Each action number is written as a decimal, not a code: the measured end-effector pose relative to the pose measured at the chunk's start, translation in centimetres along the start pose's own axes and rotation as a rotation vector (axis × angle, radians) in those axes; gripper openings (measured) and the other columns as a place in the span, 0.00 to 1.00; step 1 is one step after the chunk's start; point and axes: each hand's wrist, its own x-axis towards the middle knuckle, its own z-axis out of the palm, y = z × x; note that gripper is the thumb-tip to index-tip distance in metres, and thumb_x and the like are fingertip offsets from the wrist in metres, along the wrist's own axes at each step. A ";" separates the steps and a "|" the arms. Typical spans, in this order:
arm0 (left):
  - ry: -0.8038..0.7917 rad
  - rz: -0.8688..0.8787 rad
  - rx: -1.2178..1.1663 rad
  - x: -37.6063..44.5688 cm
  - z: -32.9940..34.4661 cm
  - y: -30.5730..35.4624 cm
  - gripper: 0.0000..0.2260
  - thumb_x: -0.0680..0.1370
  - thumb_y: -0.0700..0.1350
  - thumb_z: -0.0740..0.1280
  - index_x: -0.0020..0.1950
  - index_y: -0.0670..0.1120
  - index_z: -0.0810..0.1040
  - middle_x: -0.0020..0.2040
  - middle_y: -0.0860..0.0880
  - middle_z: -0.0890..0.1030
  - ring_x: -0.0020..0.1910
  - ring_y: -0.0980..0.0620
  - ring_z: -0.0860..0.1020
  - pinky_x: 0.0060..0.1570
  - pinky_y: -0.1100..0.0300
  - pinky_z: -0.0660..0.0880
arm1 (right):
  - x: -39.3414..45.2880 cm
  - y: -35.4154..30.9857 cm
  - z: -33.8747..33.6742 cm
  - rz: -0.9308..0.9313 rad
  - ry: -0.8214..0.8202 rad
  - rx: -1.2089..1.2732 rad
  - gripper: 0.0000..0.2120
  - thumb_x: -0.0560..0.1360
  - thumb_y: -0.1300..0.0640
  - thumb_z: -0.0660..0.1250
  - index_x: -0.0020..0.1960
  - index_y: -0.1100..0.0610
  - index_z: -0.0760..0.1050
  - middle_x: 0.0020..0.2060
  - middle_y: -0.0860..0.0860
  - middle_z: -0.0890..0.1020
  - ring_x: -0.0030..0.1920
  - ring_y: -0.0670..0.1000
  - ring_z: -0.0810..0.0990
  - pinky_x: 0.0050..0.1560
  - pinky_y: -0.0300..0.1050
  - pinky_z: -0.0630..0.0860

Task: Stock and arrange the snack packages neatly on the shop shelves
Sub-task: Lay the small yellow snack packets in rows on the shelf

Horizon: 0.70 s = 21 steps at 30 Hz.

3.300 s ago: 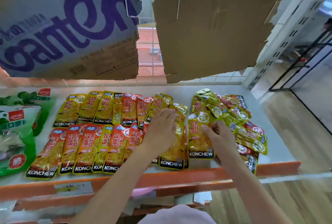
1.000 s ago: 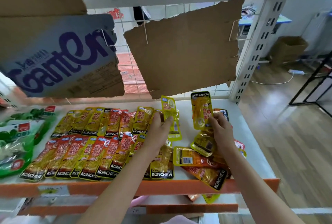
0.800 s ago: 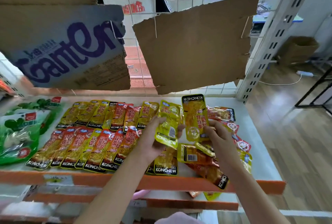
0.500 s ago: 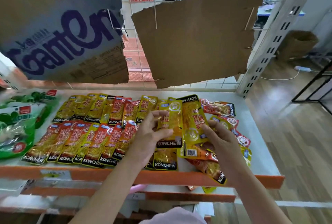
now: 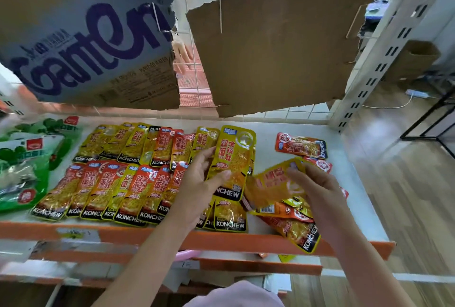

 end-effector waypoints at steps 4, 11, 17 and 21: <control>-0.027 -0.111 0.017 -0.4 -0.1 0.0 0.23 0.75 0.41 0.67 0.68 0.51 0.67 0.62 0.66 0.71 0.62 0.70 0.67 0.56 0.71 0.58 | 0.7 -0.6 0.1 0.005 0.048 -0.058 0.14 0.68 0.46 0.69 0.37 0.58 0.76 0.29 0.47 0.72 0.31 0.46 0.71 0.32 0.38 0.69; -0.257 -0.256 0.201 -1.2 0.6 -0.3 0.37 0.74 0.48 0.69 0.77 0.49 0.50 0.74 0.58 0.53 0.72 0.58 0.54 0.63 0.63 0.62 | 1.7 -0.2 1.0 0.082 0.025 -0.181 0.13 0.73 0.51 0.67 0.39 0.61 0.75 0.28 0.54 0.70 0.26 0.49 0.67 0.24 0.38 0.62; -0.137 -0.224 0.163 0.3 2.0 -0.4 0.40 0.71 0.43 0.74 0.76 0.48 0.53 0.71 0.56 0.60 0.70 0.56 0.61 0.69 0.53 0.62 | 1.8 -0.1 0.8 0.158 0.096 0.035 0.12 0.71 0.52 0.70 0.53 0.51 0.75 0.35 0.46 0.81 0.33 0.44 0.79 0.30 0.35 0.75; 0.007 -0.151 0.103 4.4 3.9 0.0 0.26 0.71 0.35 0.72 0.67 0.42 0.66 0.64 0.43 0.74 0.63 0.43 0.73 0.63 0.43 0.70 | 2.2 0.2 -0.2 0.126 0.163 0.081 0.14 0.76 0.59 0.65 0.60 0.51 0.69 0.38 0.47 0.84 0.41 0.47 0.83 0.39 0.39 0.80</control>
